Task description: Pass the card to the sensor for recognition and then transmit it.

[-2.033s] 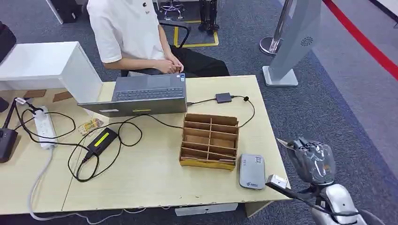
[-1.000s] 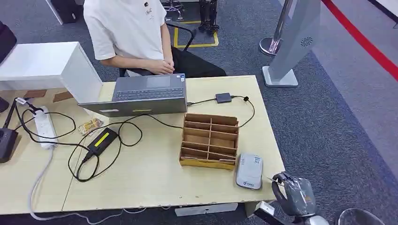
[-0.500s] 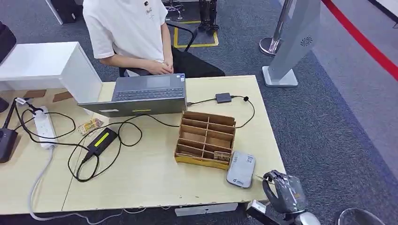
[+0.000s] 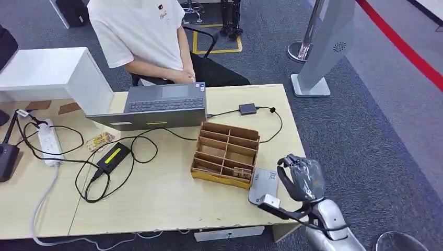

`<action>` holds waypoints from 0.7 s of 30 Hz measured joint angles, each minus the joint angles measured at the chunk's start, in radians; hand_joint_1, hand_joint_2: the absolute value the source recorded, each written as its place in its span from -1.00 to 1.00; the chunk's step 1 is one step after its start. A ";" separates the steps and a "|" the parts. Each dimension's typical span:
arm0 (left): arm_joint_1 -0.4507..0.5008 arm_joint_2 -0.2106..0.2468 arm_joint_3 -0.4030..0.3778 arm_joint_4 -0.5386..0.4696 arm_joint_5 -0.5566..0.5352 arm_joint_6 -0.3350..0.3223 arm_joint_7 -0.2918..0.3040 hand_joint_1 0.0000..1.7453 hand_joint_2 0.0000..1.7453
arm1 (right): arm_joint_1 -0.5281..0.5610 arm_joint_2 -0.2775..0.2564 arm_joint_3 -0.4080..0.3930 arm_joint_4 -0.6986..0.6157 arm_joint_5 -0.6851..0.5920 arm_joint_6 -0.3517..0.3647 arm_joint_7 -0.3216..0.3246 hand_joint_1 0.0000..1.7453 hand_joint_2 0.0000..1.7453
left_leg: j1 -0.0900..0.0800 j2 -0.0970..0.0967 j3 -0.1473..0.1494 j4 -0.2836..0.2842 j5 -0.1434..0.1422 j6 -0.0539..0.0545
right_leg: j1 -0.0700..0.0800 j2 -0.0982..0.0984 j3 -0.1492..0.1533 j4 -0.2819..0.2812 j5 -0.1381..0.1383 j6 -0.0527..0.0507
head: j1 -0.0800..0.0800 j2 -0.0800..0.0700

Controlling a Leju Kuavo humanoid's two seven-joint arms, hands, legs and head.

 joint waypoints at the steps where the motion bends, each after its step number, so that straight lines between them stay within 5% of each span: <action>1: -0.002 0.002 -0.004 0.000 -0.006 -0.001 0.000 -1.00 1.00 | -0.043 0.003 0.002 0.000 0.009 0.007 0.011 1.00 1.00 | 0.000 0.000 0.000 0.000 0.000 0.000 | 0.000 0.000 0.000 0.000 0.000 0.000 | 0.000 0.000; 9: -0.015 0.018 -0.030 0.000 -0.045 -0.001 0.000 -1.00 1.00 | -0.374 0.053 0.037 0.077 0.063 0.114 0.117 1.00 1.00 | 0.001 -0.001 -0.001 0.000 0.004 0.000 | 0.000 0.000 0.000 0.000 0.002 0.000 | 0.000 0.000; 21: -0.046 0.035 -0.072 0.000 -0.119 -0.014 0.003 -1.00 1.00 | -0.732 0.260 0.162 0.511 0.266 0.170 0.276 1.00 1.00 | 0.003 -0.001 -0.003 0.000 0.005 -0.002 | 0.003 0.000 -0.003 0.001 0.004 -0.003 | 0.000 0.000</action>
